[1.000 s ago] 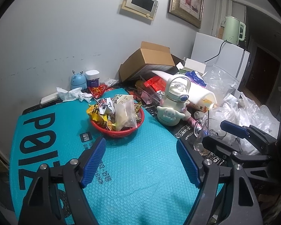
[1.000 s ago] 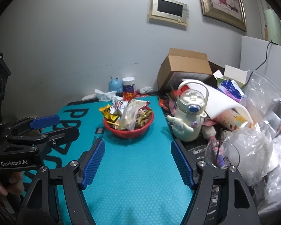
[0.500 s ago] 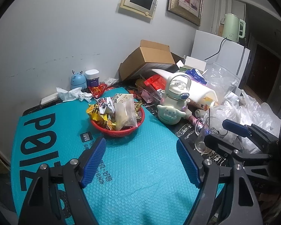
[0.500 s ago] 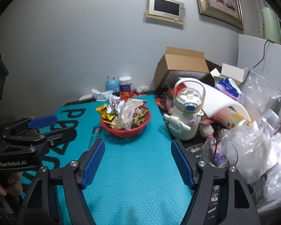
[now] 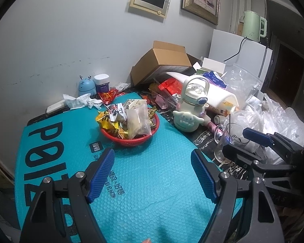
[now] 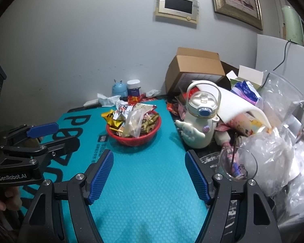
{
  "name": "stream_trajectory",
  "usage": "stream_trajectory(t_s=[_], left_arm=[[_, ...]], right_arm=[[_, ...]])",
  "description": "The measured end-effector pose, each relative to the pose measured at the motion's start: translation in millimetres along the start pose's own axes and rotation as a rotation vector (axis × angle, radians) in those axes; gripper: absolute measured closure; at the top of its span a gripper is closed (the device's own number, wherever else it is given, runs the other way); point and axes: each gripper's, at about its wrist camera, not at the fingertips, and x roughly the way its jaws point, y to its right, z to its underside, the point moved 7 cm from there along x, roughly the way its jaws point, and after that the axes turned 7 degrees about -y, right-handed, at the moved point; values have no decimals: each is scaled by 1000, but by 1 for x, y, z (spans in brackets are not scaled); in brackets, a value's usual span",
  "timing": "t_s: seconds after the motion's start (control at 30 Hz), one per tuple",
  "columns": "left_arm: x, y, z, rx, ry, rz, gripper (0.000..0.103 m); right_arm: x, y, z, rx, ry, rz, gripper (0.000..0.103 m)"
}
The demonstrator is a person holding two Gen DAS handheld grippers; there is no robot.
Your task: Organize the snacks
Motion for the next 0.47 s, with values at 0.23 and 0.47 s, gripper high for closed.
stream_trajectory(t_s=[0.23, 0.47], left_arm=[[2, 0, 0, 8, -5, -14, 26], [9, 0, 2, 6, -20, -15, 26]], right_arm=[[4, 3, 1, 4, -10, -3, 29], [10, 5, 4, 8, -23, -5, 29]])
